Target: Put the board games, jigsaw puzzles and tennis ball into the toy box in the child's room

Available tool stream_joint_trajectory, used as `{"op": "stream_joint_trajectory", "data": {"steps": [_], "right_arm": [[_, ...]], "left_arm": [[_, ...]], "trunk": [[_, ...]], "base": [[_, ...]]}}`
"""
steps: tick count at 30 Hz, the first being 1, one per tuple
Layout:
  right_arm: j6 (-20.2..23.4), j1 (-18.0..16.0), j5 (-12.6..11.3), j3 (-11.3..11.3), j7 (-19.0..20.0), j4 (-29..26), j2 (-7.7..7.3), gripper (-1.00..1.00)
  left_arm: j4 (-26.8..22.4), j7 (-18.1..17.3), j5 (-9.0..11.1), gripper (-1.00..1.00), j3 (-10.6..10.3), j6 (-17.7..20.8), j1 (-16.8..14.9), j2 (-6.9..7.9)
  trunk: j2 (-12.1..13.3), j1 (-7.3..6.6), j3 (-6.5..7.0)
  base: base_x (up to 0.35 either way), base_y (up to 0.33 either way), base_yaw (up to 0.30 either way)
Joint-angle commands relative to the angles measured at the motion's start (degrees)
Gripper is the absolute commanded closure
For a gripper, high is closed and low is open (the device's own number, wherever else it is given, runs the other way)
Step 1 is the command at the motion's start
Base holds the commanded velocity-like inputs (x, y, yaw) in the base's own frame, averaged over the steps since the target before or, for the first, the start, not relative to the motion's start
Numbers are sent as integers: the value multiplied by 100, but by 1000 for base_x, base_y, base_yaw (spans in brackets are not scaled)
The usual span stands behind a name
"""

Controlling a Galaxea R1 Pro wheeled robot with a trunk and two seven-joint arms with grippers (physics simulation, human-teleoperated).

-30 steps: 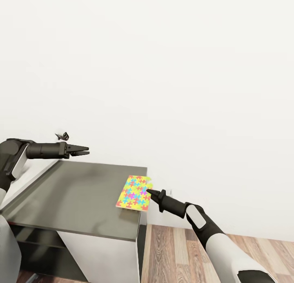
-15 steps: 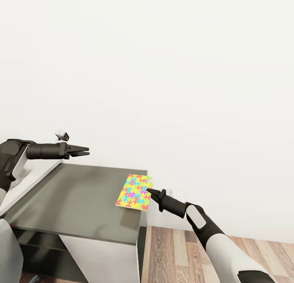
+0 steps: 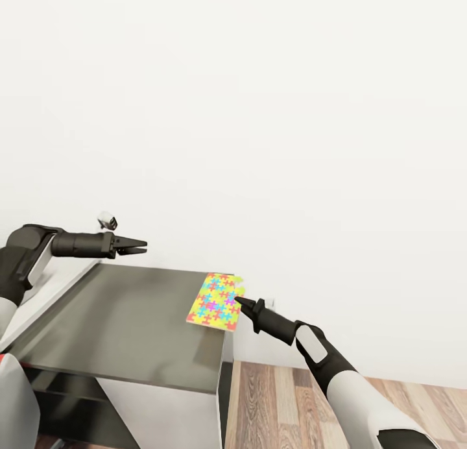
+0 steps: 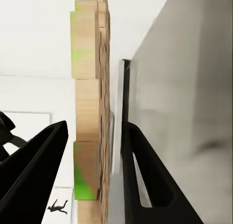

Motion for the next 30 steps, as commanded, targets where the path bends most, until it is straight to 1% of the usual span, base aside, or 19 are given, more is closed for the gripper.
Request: {"op": "stream_joint_trajectory", "data": {"steps": [1, 3, 4, 6, 7, 10, 12, 13, 15, 19, 23, 26, 30], "right_arm": [[-5, -3, -15, -5, -4, -2, 3, 100], [-34, -3, -14, -5, -11, -5, 1, 100], [-49, -3, -13, -4, -18, -6, -4, 100], [-53, -3, -13, -4, -20, -5, -19, 100], [-52, 0, -15, -4, -18, -3, -34, 100], [-52, 4, -23, -4, 59, 0, -73, 100], [-65, 7, -18, -4, 294, 1, -83, 100], [-68, 8, -15, -4, 367, 1, -85, 100], [-81, 75, -9, -7, 607, 1, -88, 100], [-89, 277, -5, -10, 761, -6, -97, 100], [-91, 348, -4, -8, 794, -98, -99, 100], [-91, 421, -4, -11, 805, -207, -103, 100], [-86, 514, -4, -13, 803, -367, -107, 100]], "left_arm": [[11, -18, 6, -100, -45, 61, -6, 2], [19, -14, 2, -100, -101, 61, -6, -1], [25, -11, 4, -100, -174, 61, -6, -3], [30, -8, 2, -100, -244, 61, -6, -14], [36, -5, 3, -100, -287, 61, -6, -40], [117, -1, 7, -100, -362, 61, -5, -172], [167, -3, 11, -100, -378, 61, -6, -283], [174, -4, 10, -100, -380, 61, -6, -313], [191, -5, 8, -100, -385, 61, -6, -409], [201, -7, 0, -100, -390, 61, -2, -472], [203, -8, -2, -100, -398, 61, 2, -494], [203, -8, -3, -100, -450, 61, 3, -557], [203, -8, 2, -100, -524, 61, 3, -600]], "trunk": [[38, -23, 12], [118, -67, 48], [158, -89, 66], [239, -133, 102], [279, -154, 120], [399, -220, 174], [479, -264, 210], [519, -286, 228], [600, -330, 264], [760, -418, 336], [921, -506, 407], [1041, -572, 461], [1201, -660, 533]], "base": [[0, 0, 0], [0, 0, 0], [0, 0, 0], [0, 0, 0], [0, 0, 0], [0, 0, 0], [0, 0, 0], [0, 0, 0], [0, 0, 0], [0, 0, 0], [0, 0, 0], [0, 0, 0], [0, 0, 0]]}}
